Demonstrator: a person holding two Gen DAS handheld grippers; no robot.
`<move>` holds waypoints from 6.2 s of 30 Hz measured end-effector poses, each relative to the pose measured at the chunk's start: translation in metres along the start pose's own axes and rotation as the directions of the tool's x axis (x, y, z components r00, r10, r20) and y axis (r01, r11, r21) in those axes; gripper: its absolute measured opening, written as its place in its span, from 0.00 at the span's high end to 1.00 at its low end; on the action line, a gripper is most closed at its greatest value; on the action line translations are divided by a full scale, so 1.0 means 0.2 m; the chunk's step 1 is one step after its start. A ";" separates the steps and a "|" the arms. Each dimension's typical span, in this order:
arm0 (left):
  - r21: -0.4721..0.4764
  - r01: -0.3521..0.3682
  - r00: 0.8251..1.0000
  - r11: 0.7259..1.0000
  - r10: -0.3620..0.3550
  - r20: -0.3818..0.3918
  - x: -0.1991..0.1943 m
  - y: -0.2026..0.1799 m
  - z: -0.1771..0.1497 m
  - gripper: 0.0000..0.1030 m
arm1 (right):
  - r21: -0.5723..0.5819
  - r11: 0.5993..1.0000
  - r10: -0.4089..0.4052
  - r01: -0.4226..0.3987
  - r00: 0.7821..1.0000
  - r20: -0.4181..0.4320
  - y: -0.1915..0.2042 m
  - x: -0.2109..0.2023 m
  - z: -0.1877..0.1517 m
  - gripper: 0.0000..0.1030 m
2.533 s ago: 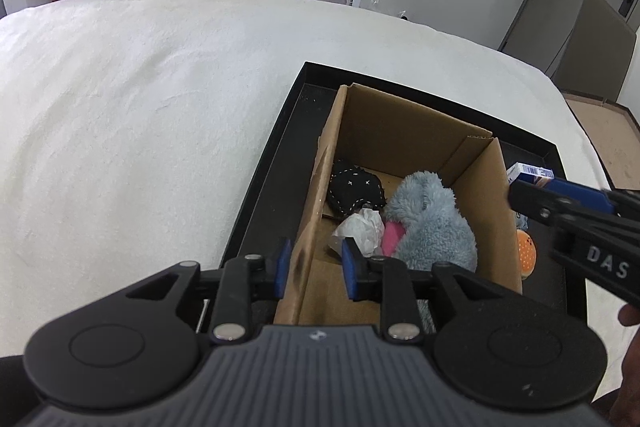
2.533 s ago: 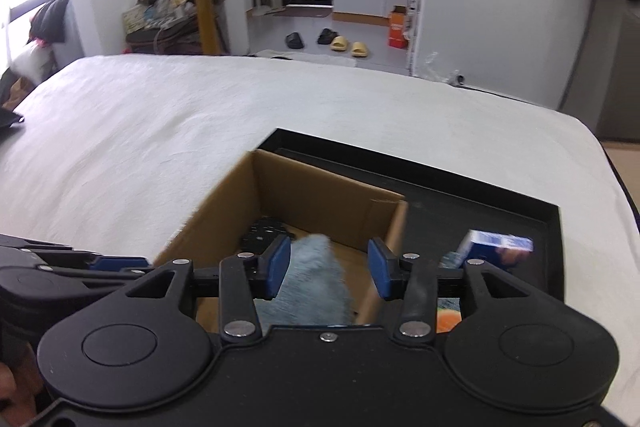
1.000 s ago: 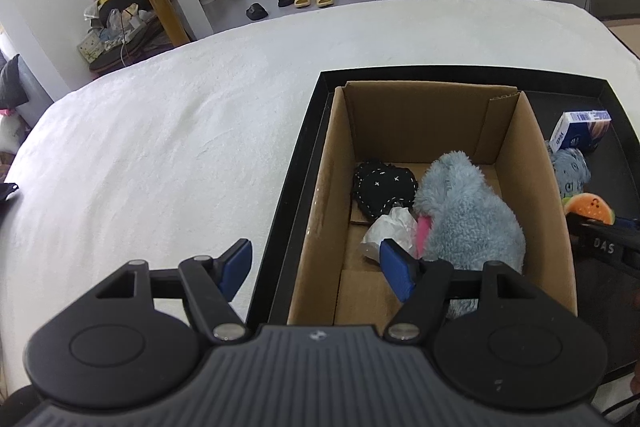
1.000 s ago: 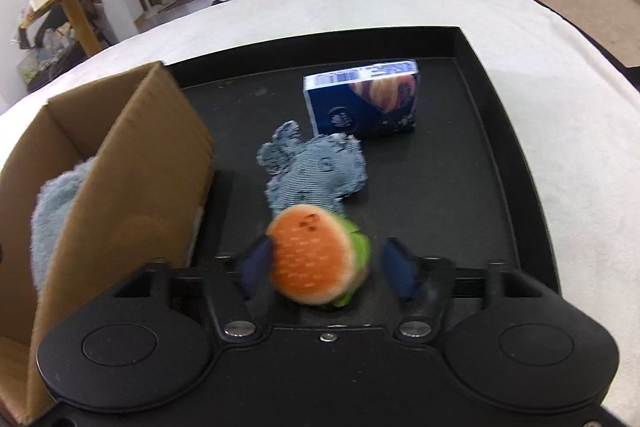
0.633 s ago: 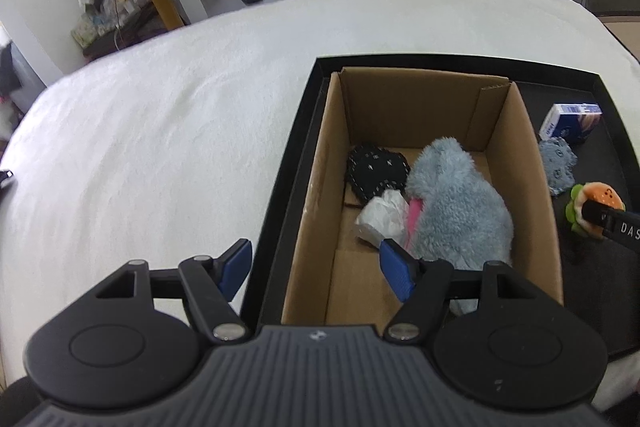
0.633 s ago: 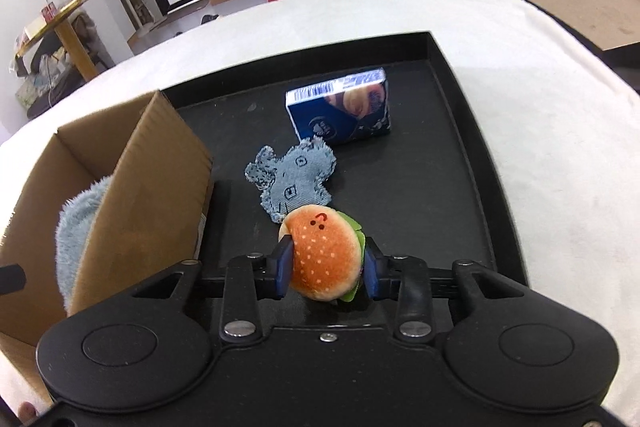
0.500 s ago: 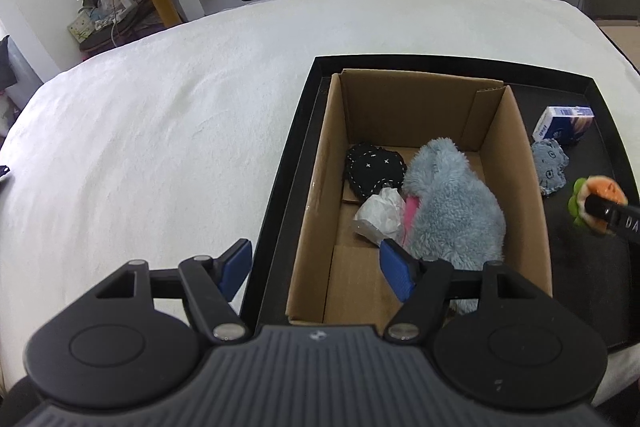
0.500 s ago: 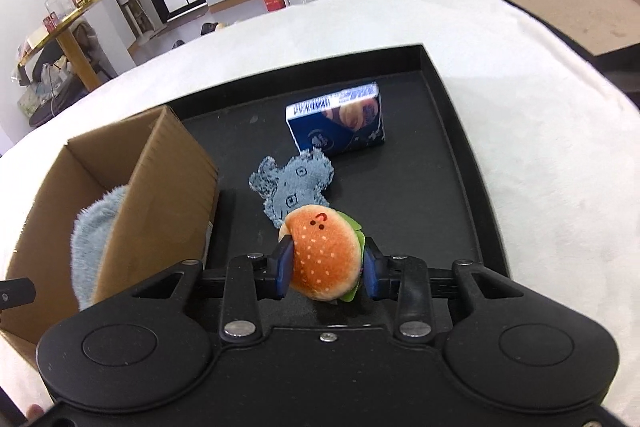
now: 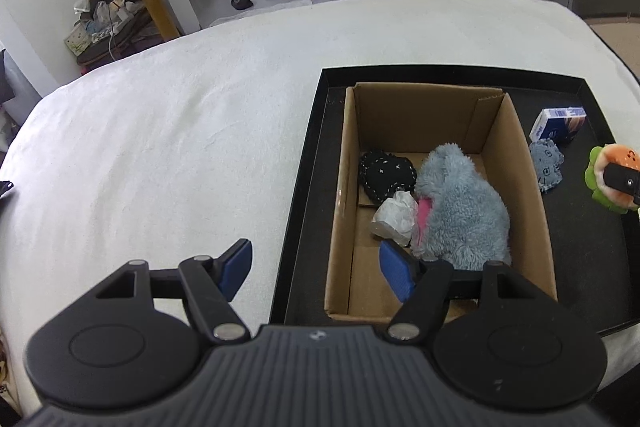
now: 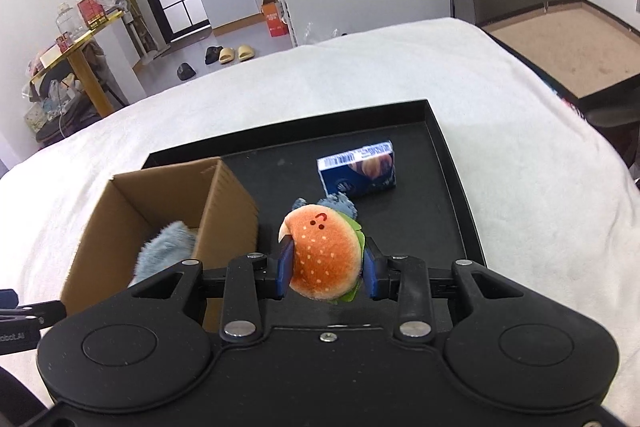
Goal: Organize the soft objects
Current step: 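Lift the burger plush into the box with the right tool and release, then grasp the small blue denim plush with the right tool, then carry the blue denim plush into the box with the right tool and release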
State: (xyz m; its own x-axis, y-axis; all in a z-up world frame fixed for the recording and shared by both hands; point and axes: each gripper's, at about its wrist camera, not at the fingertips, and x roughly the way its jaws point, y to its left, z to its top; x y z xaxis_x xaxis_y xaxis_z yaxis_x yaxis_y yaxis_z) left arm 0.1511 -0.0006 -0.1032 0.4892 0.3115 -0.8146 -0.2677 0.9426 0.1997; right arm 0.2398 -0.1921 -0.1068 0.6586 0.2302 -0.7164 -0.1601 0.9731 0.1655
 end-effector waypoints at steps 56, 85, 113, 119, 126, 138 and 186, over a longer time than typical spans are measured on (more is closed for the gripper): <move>-0.126 0.222 0.969 0.967 -0.233 -0.077 0.23 0.13 -0.05 0.89 | -0.277 0.960 0.050 -0.042 0.999 0.021 0.55 -0.02 0.05 0.49; -0.137 0.208 0.974 0.968 -0.218 -0.061 0.20 0.12 -0.04 0.89 | -0.265 0.964 0.010 -0.027 0.998 -0.067 0.50 0.20 0.00 0.49; -0.106 0.108 0.992 0.988 -0.100 0.082 0.15 0.02 0.04 0.52 | -0.005 0.997 0.070 -0.071 0.997 -0.022 0.01 0.40 0.05 0.50; -0.082 0.034 0.996 0.996 -0.026 0.089 0.20 -0.05 0.07 0.48 | 0.033 0.997 0.064 -0.063 0.997 -0.041 -0.05 0.51 -0.01 0.50; -0.055 -0.025 0.997 0.998 0.029 0.072 0.26 -0.12 0.09 0.46 | 0.039 0.998 0.046 -0.044 0.997 -0.063 -0.07 0.60 -0.03 0.50; -0.018 -0.037 0.997 0.999 0.038 0.061 0.25 -0.18 0.09 0.46 | 0.033 0.999 0.011 -0.010 0.998 -0.054 -0.09 0.55 -0.07 0.72; -0.111 0.258 0.963 0.960 -0.265 -0.048 0.09 0.16 -0.03 0.59 | -0.115 0.988 0.101 -0.100 0.995 0.009 0.39 -0.12 -0.03 0.72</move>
State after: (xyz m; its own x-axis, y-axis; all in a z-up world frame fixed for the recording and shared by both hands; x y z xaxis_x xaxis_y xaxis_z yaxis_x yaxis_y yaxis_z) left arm 0.1455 0.0344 -0.1148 0.5023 0.0448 -0.8636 -0.2227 0.9717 -0.0791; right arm 0.2075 -0.1211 -0.0813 0.6456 0.3276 -0.6898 -0.3087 0.9382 0.1566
